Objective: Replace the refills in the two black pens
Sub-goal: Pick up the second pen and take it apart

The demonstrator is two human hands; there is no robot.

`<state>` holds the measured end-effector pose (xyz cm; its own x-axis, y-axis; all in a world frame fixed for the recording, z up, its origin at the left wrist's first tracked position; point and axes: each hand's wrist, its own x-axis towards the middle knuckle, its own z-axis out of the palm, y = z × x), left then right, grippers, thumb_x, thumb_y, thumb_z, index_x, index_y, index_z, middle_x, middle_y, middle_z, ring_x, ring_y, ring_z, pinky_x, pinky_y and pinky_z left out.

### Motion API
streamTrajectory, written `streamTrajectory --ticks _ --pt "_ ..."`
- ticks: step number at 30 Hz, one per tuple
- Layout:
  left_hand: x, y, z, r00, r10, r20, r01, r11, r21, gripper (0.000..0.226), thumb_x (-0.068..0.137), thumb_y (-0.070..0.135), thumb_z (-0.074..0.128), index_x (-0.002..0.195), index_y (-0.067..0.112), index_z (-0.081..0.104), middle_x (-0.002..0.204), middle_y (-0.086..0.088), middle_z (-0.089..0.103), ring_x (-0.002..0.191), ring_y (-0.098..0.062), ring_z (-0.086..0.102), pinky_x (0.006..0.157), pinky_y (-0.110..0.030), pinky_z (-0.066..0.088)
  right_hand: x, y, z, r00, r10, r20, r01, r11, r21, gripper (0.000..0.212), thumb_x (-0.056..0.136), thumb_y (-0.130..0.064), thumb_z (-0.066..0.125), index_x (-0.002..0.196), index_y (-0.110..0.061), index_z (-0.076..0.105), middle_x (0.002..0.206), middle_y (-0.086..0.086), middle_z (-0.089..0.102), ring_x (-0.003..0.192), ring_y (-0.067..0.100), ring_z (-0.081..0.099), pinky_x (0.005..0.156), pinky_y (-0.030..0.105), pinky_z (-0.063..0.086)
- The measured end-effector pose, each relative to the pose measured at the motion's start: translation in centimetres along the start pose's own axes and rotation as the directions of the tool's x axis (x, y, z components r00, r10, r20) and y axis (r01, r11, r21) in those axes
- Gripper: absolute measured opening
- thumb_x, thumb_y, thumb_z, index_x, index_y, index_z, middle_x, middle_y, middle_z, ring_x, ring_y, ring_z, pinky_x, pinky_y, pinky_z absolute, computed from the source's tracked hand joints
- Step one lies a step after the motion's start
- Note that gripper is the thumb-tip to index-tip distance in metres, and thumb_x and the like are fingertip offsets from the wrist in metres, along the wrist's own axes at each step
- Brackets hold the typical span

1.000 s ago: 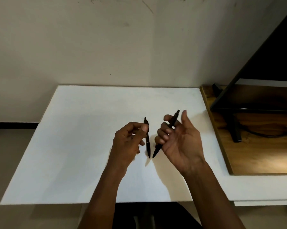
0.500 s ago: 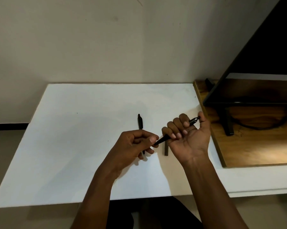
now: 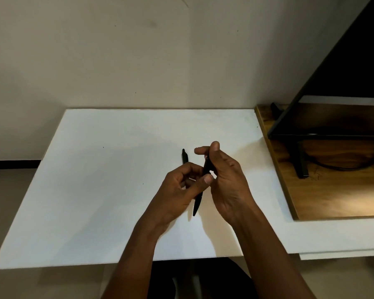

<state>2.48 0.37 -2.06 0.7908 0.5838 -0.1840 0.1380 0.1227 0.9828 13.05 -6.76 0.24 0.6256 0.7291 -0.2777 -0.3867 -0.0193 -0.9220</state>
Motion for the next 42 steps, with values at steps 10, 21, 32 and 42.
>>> streamTrajectory --ticks 10,21,32,42 --pt "-0.2 0.1 0.1 0.999 0.016 -0.030 -0.014 0.998 0.066 0.014 0.100 0.031 0.056 0.108 0.028 0.068 0.058 0.016 0.055 0.055 -0.001 0.049 0.055 -0.016 0.040 0.1 -1.0 -2.3 0.996 -0.065 -0.059 0.060 0.995 -0.084 0.027 0.072 -0.033 0.079 0.089 -0.012 0.082 0.088 0.012 0.079 0.085 0.026 0.076 0.083 0.034 0.061" --pt "-0.2 0.2 -1.1 0.980 -0.015 -0.199 0.034 0.995 0.090 0.022 0.102 0.024 0.054 0.117 0.024 0.070 0.083 0.004 0.056 0.048 0.007 0.053 0.048 -0.008 0.037 1.3 -0.4 -5.4 0.895 -0.267 -0.357 0.055 0.861 -0.505 0.022 0.082 -0.030 0.081 0.097 -0.018 0.072 0.069 -0.003 0.076 0.064 0.011 0.073 0.067 0.021 0.057" --pt "-0.2 -0.2 -1.2 0.967 -0.041 -0.251 0.085 0.982 0.169 0.020 0.100 0.031 0.056 0.114 0.030 0.070 0.087 0.014 0.063 0.059 0.010 0.059 0.065 -0.018 0.043 1.4 3.2 -2.8 0.882 -0.471 0.025 0.108 0.151 -0.983 0.009 0.086 -0.030 0.073 0.082 -0.023 0.073 0.080 -0.006 0.073 0.091 0.021 0.062 0.079 0.035 0.031" --pt "0.0 -1.3 -1.5 0.952 -0.050 -0.301 0.122 0.966 0.229 0.014 0.098 0.031 0.060 0.104 0.034 0.072 0.063 0.004 0.061 0.060 -0.010 0.057 0.067 -0.031 0.049 1.9 1.4 -4.4 0.806 -0.510 -0.301 0.123 0.641 -0.757 0.002 0.088 -0.021 0.074 0.087 -0.021 0.076 0.084 -0.011 0.074 0.086 0.012 0.068 0.079 0.027 0.053"
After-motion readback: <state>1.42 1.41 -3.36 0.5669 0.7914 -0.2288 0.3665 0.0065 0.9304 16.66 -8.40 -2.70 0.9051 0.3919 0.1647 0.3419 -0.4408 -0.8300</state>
